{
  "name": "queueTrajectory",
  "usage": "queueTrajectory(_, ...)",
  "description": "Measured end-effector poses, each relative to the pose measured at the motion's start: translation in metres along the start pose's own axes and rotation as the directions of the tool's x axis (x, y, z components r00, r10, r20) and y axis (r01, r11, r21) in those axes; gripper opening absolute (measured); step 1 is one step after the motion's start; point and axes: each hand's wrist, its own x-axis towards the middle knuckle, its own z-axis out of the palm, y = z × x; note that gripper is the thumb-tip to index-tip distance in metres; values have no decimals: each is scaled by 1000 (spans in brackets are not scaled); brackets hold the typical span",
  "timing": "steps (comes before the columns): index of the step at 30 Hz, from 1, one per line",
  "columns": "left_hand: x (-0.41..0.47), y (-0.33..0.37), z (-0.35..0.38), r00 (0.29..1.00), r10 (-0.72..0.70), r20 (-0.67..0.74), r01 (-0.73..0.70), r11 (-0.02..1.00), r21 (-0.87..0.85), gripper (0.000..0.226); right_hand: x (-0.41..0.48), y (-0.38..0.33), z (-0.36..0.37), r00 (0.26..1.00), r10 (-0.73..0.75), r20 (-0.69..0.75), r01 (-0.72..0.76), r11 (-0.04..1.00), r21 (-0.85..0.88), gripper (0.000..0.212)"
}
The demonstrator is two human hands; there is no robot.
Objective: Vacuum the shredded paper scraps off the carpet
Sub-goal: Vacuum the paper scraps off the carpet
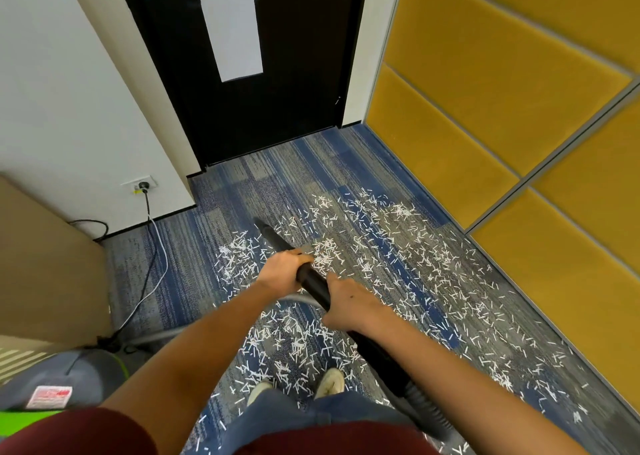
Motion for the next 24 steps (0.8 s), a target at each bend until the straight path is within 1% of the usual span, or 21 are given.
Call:
queueTrajectory(3, -8, -14, -4, 1000, -21, 8, 21, 999, -32, 45, 2, -18, 4, 1000, -1, -18, 0, 1000, -18, 48)
queueTrajectory(5, -14, -26, -10, 999, -13, 33, 13, 1000, -14, 47, 2, -35, 7, 1000, 6, -9, -6, 1000, -6, 50)
queueTrajectory(7, -20, -37, -16, 999, 0, 34, 0, 1000, -4, 44, 4, -52, 7, 1000, 8, -19, -7, 999, 35, 51)
queueTrajectory(10, -33, -49, -22, 998, 5, 57, -6, 1000, 8, 35, 12, -79, 9, 997, 21, -73, -11, 992, 128, 50)
queueTrajectory(13, -48, -62, -22, 998, 4, 67, -5, 1000, 11, 33, 17, -104, 19, 998, 47, -49, -38, 986, 160, 44)
queueTrajectory(15, -59, -73, -23, 997, 6, 71, -7, 1000, 9, 32, 17, -117, 31, 998, 45, -42, -37, 984, 173, 45)
queueTrajectory(17, -71, -83, -25, 997, 22, 71, -24, 999, 27, 31, 14, -130, 44, 997, 53, -63, -43, 988, 149, 46)
queueTrajectory(20, -88, -98, -23, 998, 38, 51, -41, 997, 63, 41, 10, -148, 63, 997, 49, -68, -44, 997, 63, 51)
queueTrajectory(22, -97, -109, -18, 999, 20, 51, -22, 999, 50, 44, 7, -158, 76, 995, 47, -84, -45, 999, 27, 52)
queueTrajectory(24, -106, -116, -15, 995, 22, 94, -24, 1000, 17, 45, 4, -165, 87, 994, 44, -105, -45, 999, -6, 55)
